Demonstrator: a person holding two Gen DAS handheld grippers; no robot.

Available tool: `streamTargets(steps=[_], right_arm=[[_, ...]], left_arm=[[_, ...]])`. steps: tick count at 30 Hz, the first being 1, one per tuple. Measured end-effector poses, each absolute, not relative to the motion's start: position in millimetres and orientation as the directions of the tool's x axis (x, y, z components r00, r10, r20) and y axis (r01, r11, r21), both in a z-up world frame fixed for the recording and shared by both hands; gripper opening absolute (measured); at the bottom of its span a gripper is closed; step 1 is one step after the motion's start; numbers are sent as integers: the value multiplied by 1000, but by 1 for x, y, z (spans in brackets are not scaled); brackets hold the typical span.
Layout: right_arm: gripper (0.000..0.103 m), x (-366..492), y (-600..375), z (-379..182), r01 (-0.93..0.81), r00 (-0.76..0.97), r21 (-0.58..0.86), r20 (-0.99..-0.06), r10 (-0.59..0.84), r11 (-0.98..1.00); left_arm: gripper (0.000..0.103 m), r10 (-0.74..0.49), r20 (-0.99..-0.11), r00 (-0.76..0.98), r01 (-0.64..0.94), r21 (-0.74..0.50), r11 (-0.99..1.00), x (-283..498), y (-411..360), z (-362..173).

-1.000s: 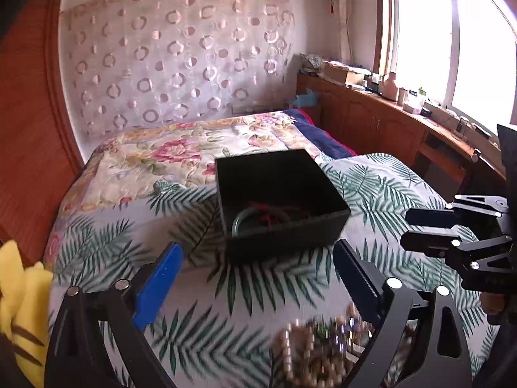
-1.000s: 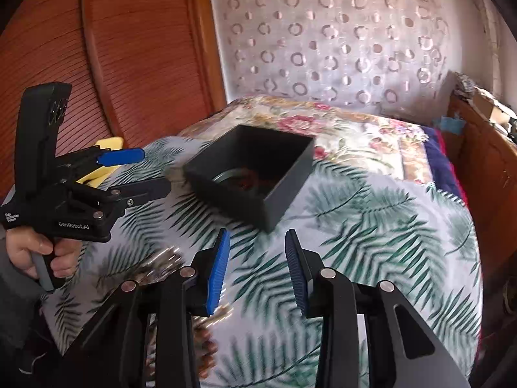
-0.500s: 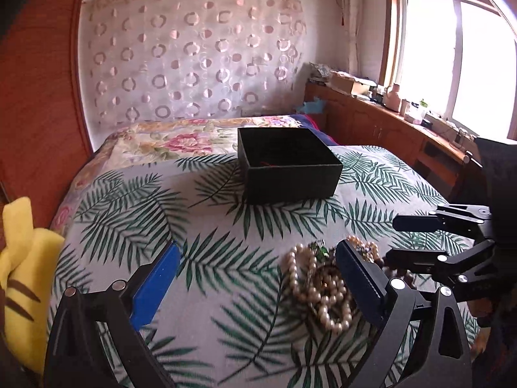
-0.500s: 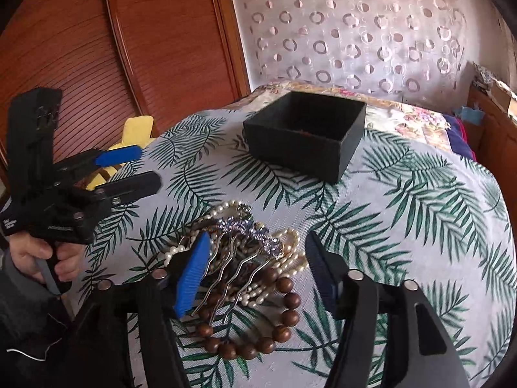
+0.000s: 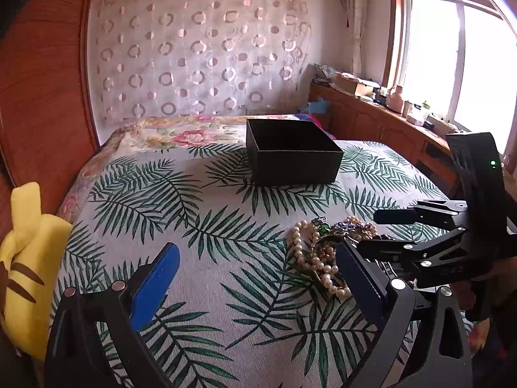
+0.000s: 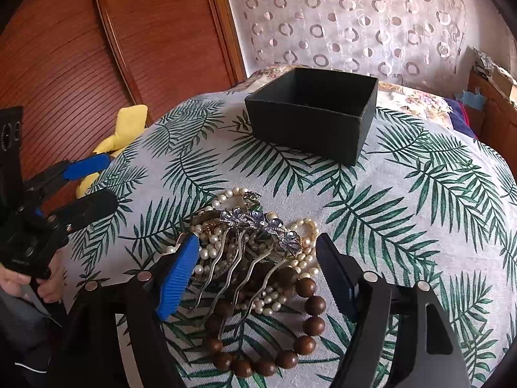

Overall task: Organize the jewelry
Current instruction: 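Move both tools back to the jewelry pile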

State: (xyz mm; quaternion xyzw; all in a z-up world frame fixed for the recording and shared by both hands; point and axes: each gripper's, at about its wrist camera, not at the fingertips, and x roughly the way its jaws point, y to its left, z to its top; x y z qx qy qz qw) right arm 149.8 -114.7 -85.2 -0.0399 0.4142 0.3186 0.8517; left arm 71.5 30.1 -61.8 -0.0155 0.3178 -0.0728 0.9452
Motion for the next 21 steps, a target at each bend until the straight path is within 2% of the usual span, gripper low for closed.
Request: streamTargets(steps=[13,16,21], right_arm=[[77,157,-101,-96,-586,446,154,-758,476,795],[72,155,-96,-96,-601,465,97,-765,445,793],[60,158,-96,-94,-609,447,118,-766,462,784]], left_arm=[[94,-144,-598,789,119,-82,989,67,33,-62],[94,-145,-599,787,120,-82,989,67,34,-62],[93,-144,-603,784,117,-83,990,67,33,-64]])
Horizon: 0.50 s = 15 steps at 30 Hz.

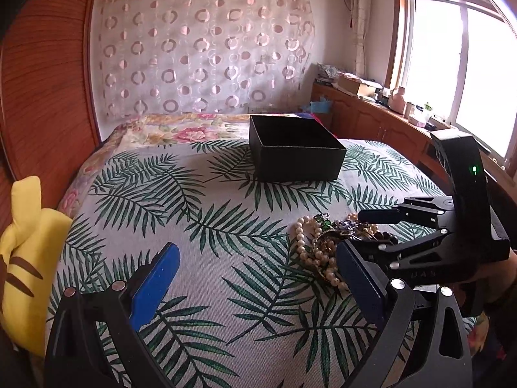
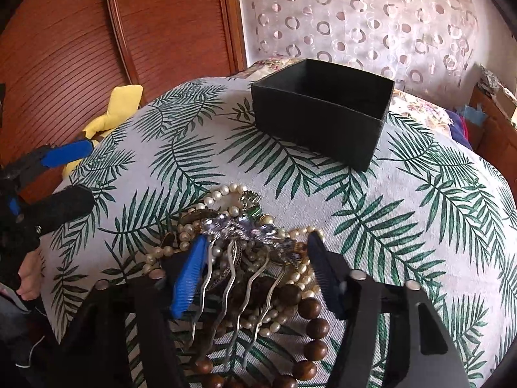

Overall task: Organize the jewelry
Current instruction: 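Move both tools back to the jewelry pile, then grasp the silver bangle with the left tool while the right tool grasps the flower hair comb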

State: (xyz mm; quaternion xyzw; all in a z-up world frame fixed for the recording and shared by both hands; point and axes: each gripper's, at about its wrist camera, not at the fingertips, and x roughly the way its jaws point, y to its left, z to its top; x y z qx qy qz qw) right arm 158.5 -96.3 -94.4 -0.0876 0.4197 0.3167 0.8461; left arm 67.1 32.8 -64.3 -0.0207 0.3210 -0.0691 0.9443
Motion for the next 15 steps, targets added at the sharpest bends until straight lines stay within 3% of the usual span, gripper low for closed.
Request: streamTargets(steps=[4,15], right_arm=[[55,157,-96,-93,-619,450,116,-758,472,777],[55,147,-106,-80,-631,466,127,-727,505,765]], left_arm=[[93,-144,-605,783,117,-83,990,67,32,-66],[93,-143,-614,776,116,-85,990,68,31,-69]])
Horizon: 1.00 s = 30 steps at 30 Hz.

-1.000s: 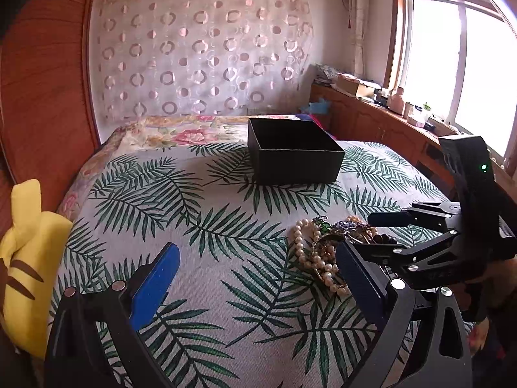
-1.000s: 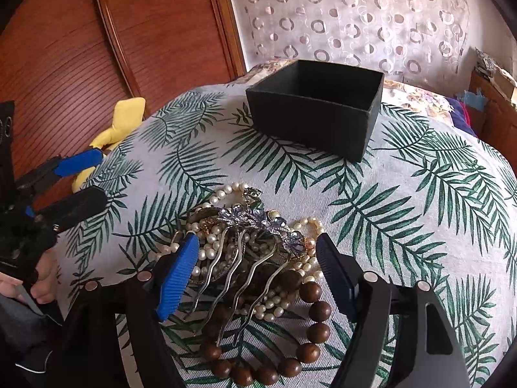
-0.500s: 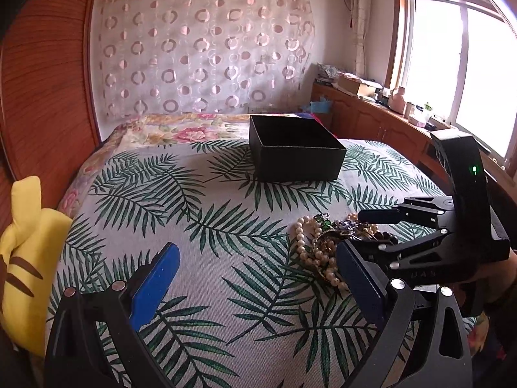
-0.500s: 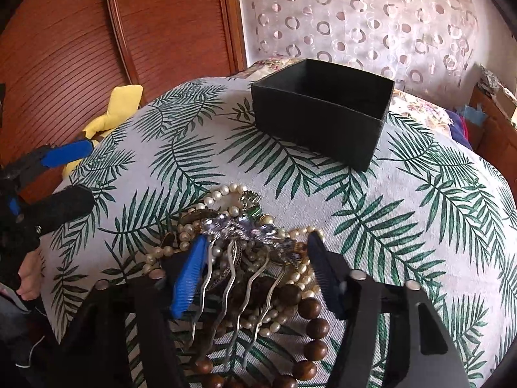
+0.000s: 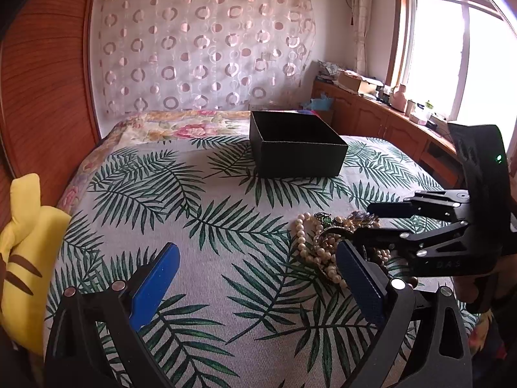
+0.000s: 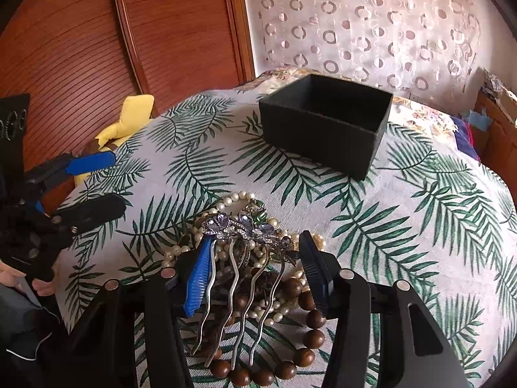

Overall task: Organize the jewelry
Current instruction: 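Grasp the silver bangle with the left tool while the right tool grasps the flower hair comb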

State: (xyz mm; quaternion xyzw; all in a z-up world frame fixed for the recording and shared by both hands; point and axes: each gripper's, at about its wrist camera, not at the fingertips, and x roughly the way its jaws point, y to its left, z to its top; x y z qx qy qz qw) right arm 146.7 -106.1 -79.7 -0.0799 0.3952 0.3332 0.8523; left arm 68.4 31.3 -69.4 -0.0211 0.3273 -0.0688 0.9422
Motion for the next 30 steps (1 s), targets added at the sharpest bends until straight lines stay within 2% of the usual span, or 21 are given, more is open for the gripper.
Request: streamTargets(steps=[9,11,12,14,17,21,23,25,30], right_arm=[[55,140,-125,-59,-621,528,60,-705,473,782],[55,139,-130,-58,-617,534,54,-704,468,785],[55,139,-134,-58,-614,537,50,-705,463,788],[55,138,-140,-59,-609,539,49,-706,459,791],[55,139,-148,-60,-598,543,53,-707,454,799],[55,140,-154,-63,-587,543,66,-706,453,807],[55,140,-156,-63,-584,544,70,-705,454,809],[55,140,-157,-64,-584,544,73,-704,456,809],[55,140,-160,-63,-582,546,76,-701,458,810]], left_arm=[[92,-195,-647,737,172,-100,980,75,20,-78],[75,-209,-659,723,188,-103,977,79,17,-80],[71,-219,-670,709,199,-107,974,81,14,-82],[53,-245,-682,689,225,-121,967,86,11,-84],[42,-271,-696,665,273,-111,956,95,-1,-85],[34,-289,-720,631,333,-85,939,108,-15,-86],[26,-277,-736,617,352,-57,934,116,-22,-88],[22,-276,-745,607,369,-42,928,122,-27,-89],[20,-268,-781,564,418,-10,909,138,-38,-92]])
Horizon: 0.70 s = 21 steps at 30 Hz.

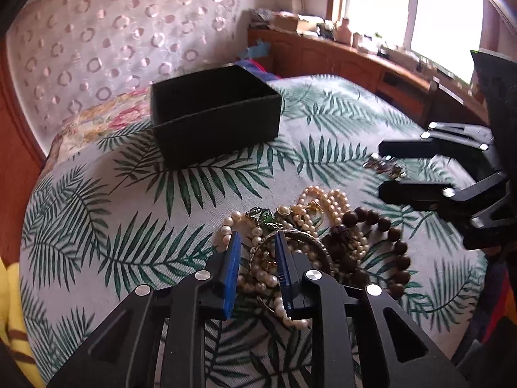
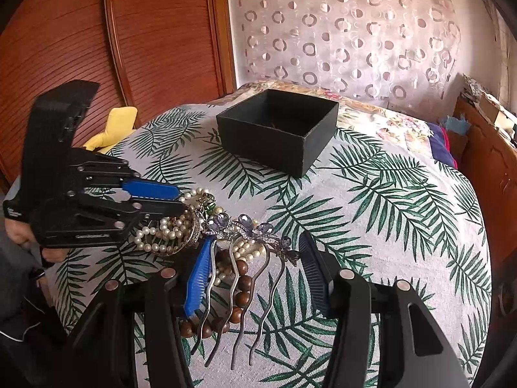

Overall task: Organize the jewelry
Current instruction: 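Grasp the silver bangle with the left tool while the right tool grasps the flower hair comb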

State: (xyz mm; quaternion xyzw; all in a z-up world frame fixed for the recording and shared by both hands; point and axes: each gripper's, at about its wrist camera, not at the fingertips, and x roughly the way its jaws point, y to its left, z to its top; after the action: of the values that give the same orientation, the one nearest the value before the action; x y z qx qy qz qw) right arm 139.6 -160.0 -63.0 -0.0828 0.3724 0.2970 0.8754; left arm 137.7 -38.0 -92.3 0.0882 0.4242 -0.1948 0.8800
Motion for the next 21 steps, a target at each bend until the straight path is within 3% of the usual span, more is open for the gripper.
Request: streamTargets(steps=[8,21], right_arm=[[56,140,-162,-63,-577,547,83,-699,460,812],[55,140,-161,-63,-577,550,79,-699,458,813]], left_arm=[[3,-288,-789,543,469,1,883,140,-43,-92],[3,-319,-707,631,385,-71,920,114,-18,-68]])
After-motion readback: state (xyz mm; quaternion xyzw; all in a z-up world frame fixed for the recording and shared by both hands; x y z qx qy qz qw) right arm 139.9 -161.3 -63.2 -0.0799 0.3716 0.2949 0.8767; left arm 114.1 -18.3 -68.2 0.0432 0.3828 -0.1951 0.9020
